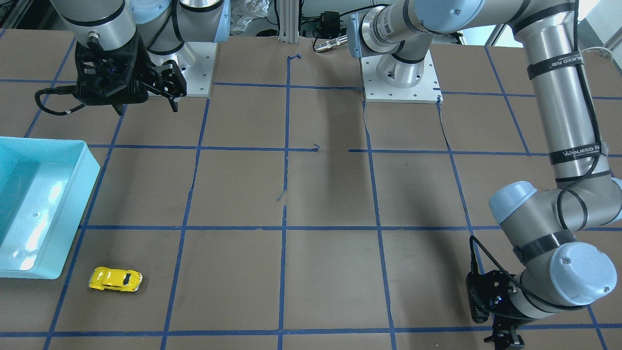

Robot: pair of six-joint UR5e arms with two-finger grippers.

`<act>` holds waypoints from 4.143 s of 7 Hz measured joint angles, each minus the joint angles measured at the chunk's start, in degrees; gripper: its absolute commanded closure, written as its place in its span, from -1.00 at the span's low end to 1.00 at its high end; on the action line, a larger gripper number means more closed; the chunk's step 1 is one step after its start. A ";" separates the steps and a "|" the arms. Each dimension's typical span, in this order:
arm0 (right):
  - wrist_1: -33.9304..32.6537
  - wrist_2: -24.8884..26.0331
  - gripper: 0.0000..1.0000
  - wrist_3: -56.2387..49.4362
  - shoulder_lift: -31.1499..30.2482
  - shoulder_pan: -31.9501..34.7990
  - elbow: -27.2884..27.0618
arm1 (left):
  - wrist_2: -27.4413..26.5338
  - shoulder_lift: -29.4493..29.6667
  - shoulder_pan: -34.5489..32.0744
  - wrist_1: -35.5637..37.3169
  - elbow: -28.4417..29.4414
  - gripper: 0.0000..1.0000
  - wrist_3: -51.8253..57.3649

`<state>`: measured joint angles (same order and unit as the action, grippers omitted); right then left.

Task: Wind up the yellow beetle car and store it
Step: 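Raise the left gripper away while the right gripper descends toward the car, then grasp the yellow car with the right gripper while the left arm retracts, then lift the car with the right gripper and carry it over the blue bin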

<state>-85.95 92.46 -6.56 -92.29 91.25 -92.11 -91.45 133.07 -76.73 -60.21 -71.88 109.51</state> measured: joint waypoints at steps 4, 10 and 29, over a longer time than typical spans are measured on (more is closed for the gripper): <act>-0.68 -0.09 -1.00 0.14 0.56 -0.89 0.03 | 0.02 -2.43 -0.54 -1.20 0.36 -1.00 -4.33; -14.94 1.35 -1.00 -43.57 10.09 -7.61 0.02 | 0.11 -22.13 -9.22 -10.88 -4.36 -1.00 -57.35; -44.53 4.03 1.00 -77.40 35.62 -15.46 -1.22 | 1.62 -40.61 -10.65 -23.55 -17.80 -1.00 -101.84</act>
<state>-130.48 96.49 -83.96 -56.67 75.78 -93.33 -89.83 92.46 -87.38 -83.76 -89.68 7.67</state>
